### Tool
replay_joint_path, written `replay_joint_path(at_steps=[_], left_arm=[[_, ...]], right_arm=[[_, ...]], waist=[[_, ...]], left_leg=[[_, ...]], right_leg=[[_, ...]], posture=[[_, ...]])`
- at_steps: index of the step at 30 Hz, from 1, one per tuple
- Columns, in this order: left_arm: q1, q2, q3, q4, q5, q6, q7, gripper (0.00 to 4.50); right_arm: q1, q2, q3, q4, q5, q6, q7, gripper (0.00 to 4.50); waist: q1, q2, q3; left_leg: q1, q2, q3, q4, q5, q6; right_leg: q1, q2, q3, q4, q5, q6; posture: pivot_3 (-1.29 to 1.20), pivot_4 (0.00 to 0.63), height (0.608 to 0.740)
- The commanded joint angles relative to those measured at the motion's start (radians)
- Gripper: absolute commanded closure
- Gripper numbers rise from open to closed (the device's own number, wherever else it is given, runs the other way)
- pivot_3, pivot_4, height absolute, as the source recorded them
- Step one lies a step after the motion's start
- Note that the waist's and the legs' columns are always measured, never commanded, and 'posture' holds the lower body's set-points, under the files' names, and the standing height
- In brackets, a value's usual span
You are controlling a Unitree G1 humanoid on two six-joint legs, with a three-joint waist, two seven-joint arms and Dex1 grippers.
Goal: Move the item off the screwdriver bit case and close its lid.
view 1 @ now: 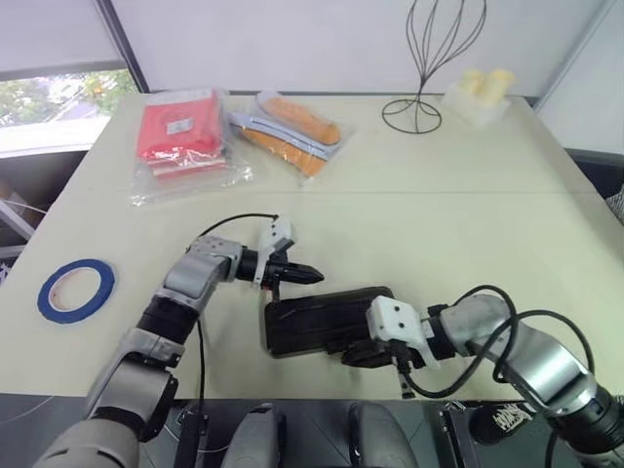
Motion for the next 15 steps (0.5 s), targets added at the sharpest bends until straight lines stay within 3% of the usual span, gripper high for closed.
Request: replay_joint_path(at_steps=[1, 15], left_arm=[[-0.028, -0.022, 0.000, 0.013, 0.020, -0.044, 0.004, 4.50], [0.001, -0.077, -0.064, 0.068, 0.084, -0.118, -0.049, 4.50]], right_arm=[[0.005, 0.009, 0.016, -0.038, -0.035, -0.005, -0.049, 4.41], [0.040, 0.033, 0.044, -0.085, -0.150, 0.036, -0.232, 4.41]], waist=[[-0.001, 0.000, 0.000], [-0.002, 0.000, 0.000]], left_leg=[[0.000, 0.000, 0.000, 0.000, 0.000, 0.000], [0.000, 0.000, 0.000, 0.000, 0.000, 0.000]], right_leg=[[0.000, 0.000, 0.000, 0.000, 0.000, 0.000], [0.000, 0.000, 0.000, 0.000, 0.000, 0.000]], posture=[[0.00, 0.150, 0.740], [0.00, 0.150, 0.740]])
